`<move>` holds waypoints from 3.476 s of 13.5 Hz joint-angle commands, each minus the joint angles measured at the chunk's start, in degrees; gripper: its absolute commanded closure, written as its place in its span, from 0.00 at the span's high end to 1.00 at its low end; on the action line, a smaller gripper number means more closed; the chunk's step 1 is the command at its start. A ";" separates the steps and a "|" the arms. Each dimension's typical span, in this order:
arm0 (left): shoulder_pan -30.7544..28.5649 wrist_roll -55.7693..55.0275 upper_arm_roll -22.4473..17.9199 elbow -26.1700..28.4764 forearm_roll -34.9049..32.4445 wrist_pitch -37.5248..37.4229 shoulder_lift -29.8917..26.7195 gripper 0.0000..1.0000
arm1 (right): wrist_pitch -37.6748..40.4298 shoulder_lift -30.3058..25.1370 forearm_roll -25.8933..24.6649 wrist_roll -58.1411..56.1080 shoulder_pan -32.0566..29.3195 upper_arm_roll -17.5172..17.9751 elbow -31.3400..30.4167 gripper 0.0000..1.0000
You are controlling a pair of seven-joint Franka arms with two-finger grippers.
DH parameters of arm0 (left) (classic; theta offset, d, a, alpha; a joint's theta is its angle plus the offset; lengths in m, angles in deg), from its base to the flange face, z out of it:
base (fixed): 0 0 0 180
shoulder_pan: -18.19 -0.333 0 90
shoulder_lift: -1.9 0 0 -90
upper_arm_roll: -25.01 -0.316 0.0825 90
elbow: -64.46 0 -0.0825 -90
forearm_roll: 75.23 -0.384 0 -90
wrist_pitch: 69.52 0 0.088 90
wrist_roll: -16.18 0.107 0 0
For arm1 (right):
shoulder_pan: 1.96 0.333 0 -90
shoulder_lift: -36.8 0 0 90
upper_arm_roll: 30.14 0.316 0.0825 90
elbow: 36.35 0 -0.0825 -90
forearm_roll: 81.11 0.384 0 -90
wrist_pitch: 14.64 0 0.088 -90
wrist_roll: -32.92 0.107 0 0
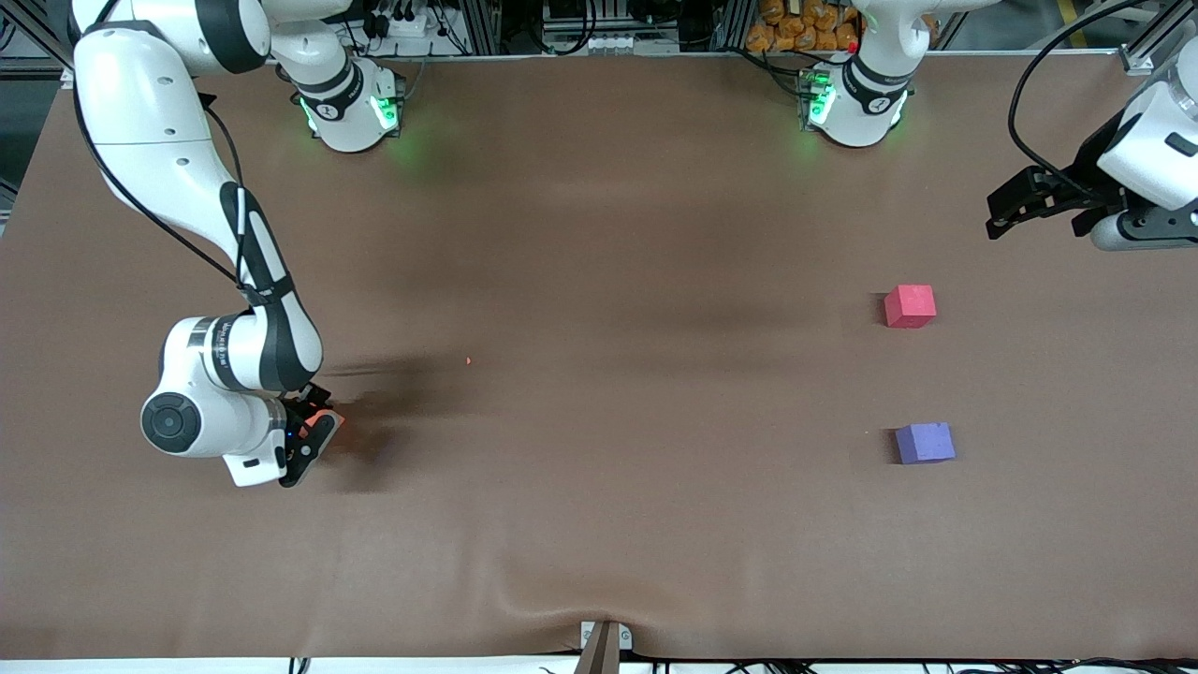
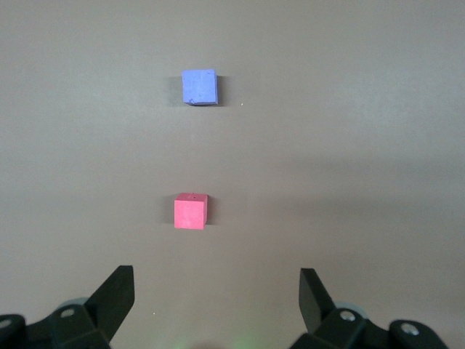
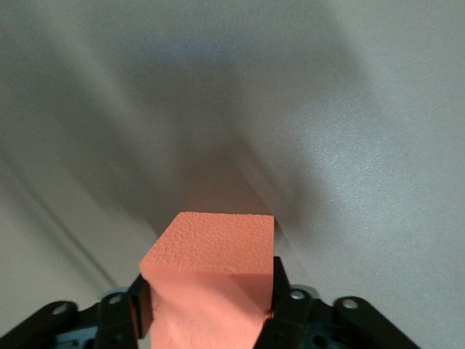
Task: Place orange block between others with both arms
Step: 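Reach the right gripper down to the orange cube and grasp it, then carry the orange cube with the right gripper toward the table middle, then lower the orange cube and open the right gripper to release it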
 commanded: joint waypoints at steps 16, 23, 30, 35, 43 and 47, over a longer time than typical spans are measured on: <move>-1.53 0.52 -0.65 -1.04 0.73 -2.82 -2.06 1.00 | -3.69 -4.74 23.18 64.86 28.56 -0.51 2.16 0.30; -3.02 0.52 -0.82 -1.13 1.70 -3.43 -2.06 1.00 | -14.58 -0.35 30.15 74.54 37.27 -0.60 2.08 0.41; -2.94 0.35 -1.00 -1.04 1.61 -3.52 -1.98 1.00 | -17.84 1.59 30.59 78.95 40.70 -0.60 2.08 0.52; -2.50 0.00 -0.38 -1.04 1.52 -3.61 -1.97 1.00 | -18.64 2.38 30.59 79.03 41.50 -0.60 2.34 0.81; -2.59 0.08 -0.12 -0.95 1.52 -3.61 -1.89 1.00 | -16.02 -1.39 29.98 78.24 37.46 -0.69 2.25 1.00; -2.67 0.17 -0.21 -0.95 1.52 -3.61 -1.89 1.00 | -5.40 -8.75 27.88 78.51 31.84 -0.86 2.08 1.00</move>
